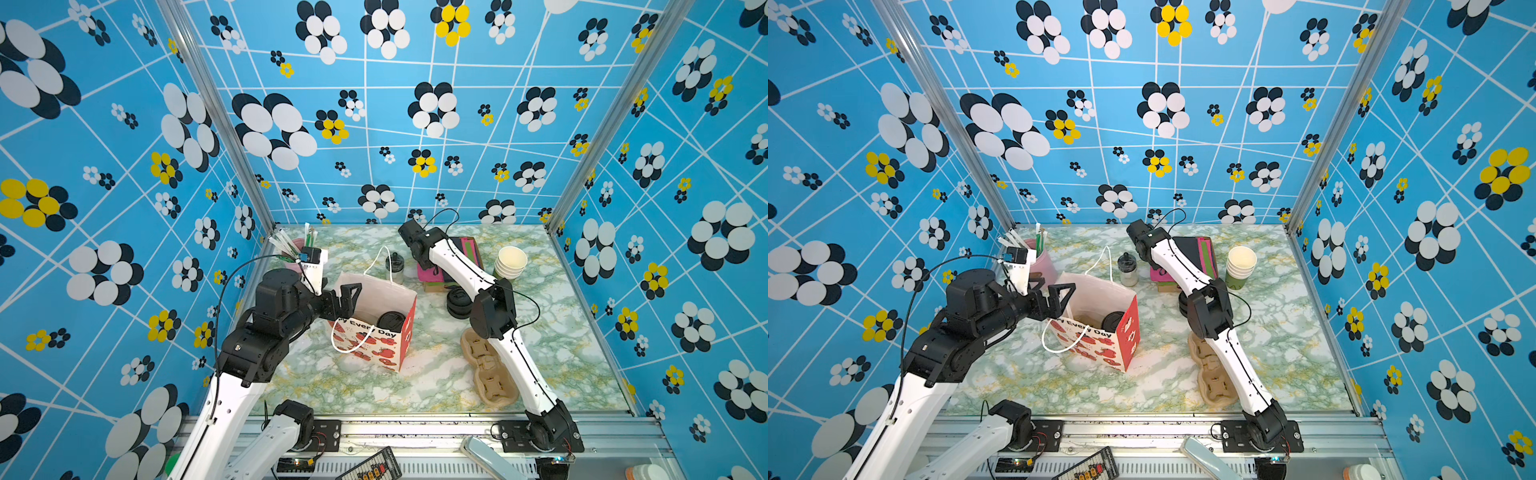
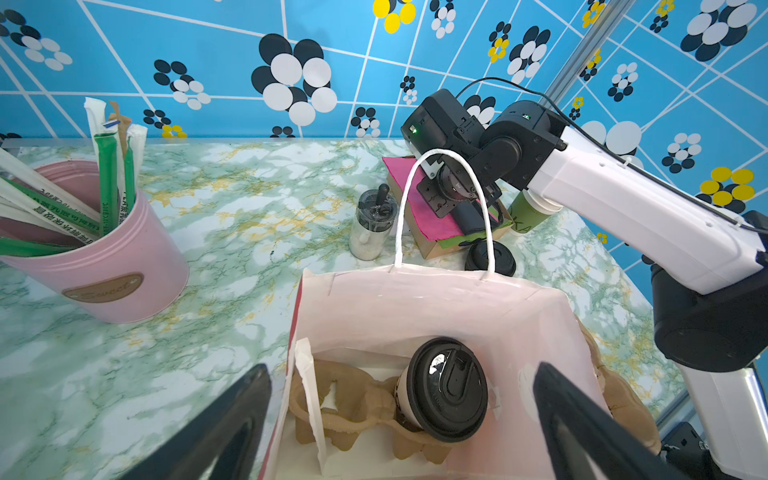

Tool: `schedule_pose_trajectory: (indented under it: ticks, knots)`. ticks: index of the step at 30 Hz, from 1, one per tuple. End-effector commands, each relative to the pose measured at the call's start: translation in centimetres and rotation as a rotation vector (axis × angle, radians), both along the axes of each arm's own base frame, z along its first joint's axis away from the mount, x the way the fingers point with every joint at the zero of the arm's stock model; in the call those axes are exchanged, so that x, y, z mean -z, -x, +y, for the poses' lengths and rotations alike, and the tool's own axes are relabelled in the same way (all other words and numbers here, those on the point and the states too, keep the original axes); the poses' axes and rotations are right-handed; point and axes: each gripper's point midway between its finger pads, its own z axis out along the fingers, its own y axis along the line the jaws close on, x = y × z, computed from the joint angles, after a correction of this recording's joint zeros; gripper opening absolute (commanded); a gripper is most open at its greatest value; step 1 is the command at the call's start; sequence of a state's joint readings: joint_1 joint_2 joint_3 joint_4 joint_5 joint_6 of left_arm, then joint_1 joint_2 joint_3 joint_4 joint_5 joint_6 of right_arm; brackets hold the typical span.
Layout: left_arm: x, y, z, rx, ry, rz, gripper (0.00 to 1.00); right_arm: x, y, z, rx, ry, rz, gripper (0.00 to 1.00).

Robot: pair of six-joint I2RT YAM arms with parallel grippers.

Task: Pack the takeout coffee
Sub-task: 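Pull the held dark napkins toward the robot with the right gripper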

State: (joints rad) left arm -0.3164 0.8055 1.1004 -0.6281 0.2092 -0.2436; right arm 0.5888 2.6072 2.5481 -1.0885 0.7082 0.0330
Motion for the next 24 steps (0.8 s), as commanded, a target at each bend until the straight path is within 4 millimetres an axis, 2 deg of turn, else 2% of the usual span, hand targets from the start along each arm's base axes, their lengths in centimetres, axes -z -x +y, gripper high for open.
schedule_pose_trajectory:
  ticks: [1,12,17,24]
  knots:
    - [0.1,0.3,0.2,-0.006,-0.006,-0.005,1.0,0.7,-0.6,-0.4,0.007,0.043,-0.014,0.31]
    - [0.3,0.4,0.3,-0.008,-0.011,-0.003,1.0,1.9,-0.7,-0.9,0.009,0.097,-0.005,0.3]
    - [0.4,0.4,0.3,-0.008,-0.014,-0.001,1.0,2.1,-0.8,-1.3,0.011,0.13,-0.006,0.26]
    - [0.4,0.4,0.3,-0.008,-0.014,-0.002,1.0,1.5,-0.9,-1.6,0.016,0.14,-0.018,0.15]
